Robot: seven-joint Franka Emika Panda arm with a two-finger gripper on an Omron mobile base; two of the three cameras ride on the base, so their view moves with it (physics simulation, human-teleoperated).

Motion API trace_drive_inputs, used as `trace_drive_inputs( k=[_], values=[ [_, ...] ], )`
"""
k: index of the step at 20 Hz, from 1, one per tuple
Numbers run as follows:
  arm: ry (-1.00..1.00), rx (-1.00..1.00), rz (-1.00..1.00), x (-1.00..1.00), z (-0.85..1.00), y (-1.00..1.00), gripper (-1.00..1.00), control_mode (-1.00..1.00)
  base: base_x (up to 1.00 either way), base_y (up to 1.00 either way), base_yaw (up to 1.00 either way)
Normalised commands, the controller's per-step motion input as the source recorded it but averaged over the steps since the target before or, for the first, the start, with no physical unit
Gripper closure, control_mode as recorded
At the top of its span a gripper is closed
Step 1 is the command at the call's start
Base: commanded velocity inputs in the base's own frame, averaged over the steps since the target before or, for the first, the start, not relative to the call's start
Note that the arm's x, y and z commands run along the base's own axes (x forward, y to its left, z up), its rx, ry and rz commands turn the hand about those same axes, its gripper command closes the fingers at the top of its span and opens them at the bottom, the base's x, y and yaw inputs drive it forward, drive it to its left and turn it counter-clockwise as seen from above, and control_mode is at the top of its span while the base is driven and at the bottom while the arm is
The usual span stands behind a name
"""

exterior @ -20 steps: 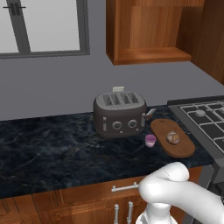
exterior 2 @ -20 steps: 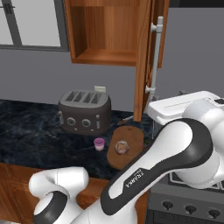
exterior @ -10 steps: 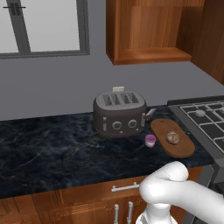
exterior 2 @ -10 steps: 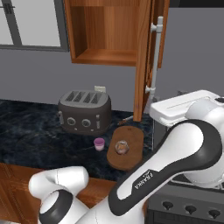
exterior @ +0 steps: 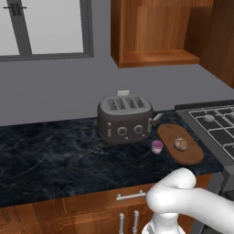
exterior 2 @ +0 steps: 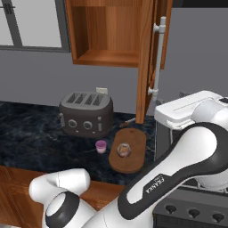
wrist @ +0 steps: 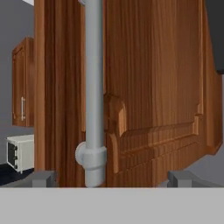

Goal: Pick the bread, place it on the cutting board, pick the jam, place it on the counter, and close the cabinet.

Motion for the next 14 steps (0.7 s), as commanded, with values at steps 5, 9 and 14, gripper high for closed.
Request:
trace_drive_inputs(
  k=[5, 9, 14],
  values=[
    [0.0, 0.0, 0.06, 0.0, 0.0, 0.0, -1.0, -1.0, 0.0, 0.0, 0.0],
    [0.0, 0.0, 0.06, 0.0, 0.0, 0.0, -1.0, -1.0, 0.0, 0.0, 0.0],
    [0.0, 0.0, 0.06, 0.0, 0.0, 0.0, -1.0, -1.0, 0.0, 0.0, 0.0]
  ],
)
